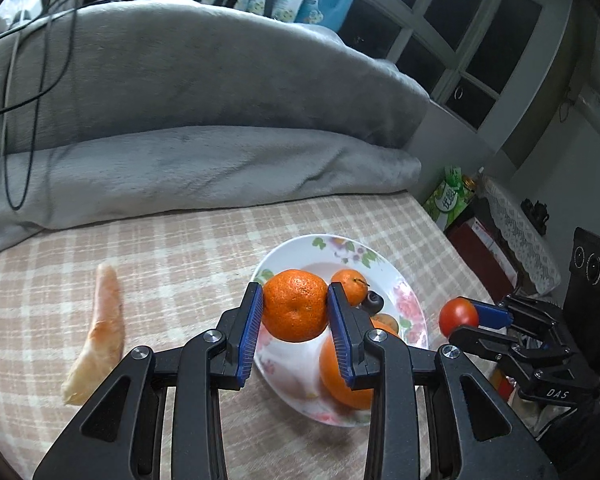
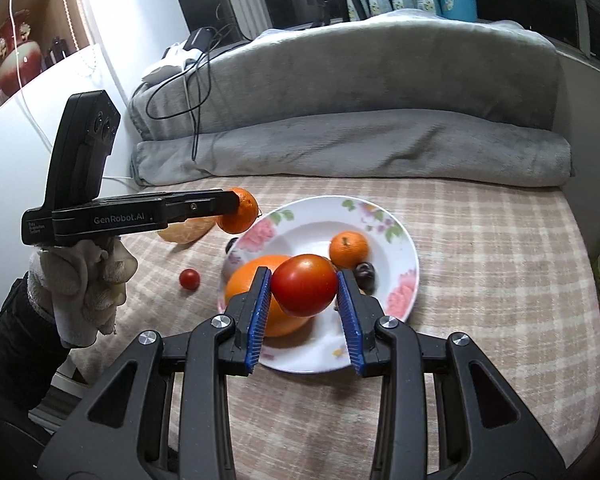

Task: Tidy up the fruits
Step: 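Lift and carry the tangerine with the left tool while the right tool carries the tomato to the plate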

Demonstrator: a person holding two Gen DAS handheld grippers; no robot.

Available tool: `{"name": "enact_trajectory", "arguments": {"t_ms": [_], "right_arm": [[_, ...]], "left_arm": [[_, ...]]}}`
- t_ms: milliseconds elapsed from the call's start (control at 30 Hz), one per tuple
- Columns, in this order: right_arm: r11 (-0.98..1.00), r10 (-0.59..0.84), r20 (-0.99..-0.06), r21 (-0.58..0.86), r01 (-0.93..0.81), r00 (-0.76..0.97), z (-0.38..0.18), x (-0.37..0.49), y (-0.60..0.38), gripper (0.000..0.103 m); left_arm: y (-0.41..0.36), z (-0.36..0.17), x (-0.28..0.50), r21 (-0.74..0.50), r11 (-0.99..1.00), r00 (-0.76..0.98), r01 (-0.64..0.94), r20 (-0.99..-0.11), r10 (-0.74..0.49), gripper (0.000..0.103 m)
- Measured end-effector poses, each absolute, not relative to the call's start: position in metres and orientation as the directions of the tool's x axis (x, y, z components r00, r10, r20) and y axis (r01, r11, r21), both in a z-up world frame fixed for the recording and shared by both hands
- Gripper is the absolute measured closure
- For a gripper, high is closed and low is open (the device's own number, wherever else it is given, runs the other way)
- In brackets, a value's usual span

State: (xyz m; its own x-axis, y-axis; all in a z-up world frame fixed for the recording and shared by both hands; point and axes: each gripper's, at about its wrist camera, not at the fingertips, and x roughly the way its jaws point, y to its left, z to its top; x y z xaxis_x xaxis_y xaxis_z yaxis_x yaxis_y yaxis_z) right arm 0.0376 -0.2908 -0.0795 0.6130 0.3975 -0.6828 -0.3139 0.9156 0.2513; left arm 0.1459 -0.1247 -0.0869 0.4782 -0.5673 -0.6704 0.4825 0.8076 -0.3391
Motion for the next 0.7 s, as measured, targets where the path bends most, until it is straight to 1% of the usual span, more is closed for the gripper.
{"name": "enact_trajectory", "arguments": {"t_ms": [300,700], "right_arm": [[0.916,0.398,-0.692,0.264,-0.302,0.602,-0.088,0.037,-0.297,0.068],[0.911,0.409,-0.701,0.272,-0.311,0.584,-0.092,0.039,-0.294,0.068]], "left_arm": [[-0.141,-0.090,0.150,-0.302,0.813,0.474,0.497,-0.691,-0.546,0.071],[-0.148,-0.090,0.152,-0.282,0.815,0.476,0.506,-0.697,-0.536,0.071]]}}
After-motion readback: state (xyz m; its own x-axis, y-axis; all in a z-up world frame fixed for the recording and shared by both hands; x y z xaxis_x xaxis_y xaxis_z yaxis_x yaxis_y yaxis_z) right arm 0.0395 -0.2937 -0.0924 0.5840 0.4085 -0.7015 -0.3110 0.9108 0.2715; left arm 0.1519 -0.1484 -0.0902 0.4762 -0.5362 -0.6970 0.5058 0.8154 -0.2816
